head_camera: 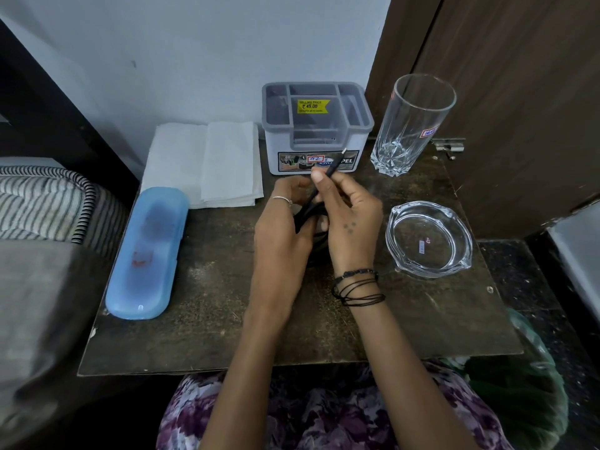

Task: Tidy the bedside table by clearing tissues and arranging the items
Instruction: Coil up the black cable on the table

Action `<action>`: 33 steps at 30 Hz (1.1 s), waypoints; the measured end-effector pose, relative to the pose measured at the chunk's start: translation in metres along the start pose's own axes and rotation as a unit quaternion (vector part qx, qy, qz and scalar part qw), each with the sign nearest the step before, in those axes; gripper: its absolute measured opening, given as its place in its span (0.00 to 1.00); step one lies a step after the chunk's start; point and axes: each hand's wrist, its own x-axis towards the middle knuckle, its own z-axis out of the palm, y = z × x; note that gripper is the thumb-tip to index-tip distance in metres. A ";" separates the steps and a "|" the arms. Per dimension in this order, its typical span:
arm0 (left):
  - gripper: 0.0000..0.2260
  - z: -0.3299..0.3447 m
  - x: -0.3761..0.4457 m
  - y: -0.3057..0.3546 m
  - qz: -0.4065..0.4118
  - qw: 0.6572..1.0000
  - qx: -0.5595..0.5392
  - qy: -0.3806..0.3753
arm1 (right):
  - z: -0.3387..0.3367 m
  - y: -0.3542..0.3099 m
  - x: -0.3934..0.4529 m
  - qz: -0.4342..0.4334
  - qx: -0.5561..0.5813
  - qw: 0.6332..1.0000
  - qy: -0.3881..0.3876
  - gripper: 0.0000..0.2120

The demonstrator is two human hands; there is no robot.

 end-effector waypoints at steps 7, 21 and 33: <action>0.22 0.000 -0.006 -0.002 0.084 0.986 0.145 -0.010 | -0.002 0.006 0.008 0.140 -0.014 0.990 -0.030 0.14; 0.06 0.006 -0.008 0.005 0.025 0.969 0.223 0.103 | -0.011 -0.011 0.009 0.221 0.012 0.948 -0.229 0.25; 0.04 0.007 -0.009 -0.003 -0.010 0.974 0.179 0.137 | -0.023 -0.019 0.011 0.245 0.008 0.938 -0.244 0.24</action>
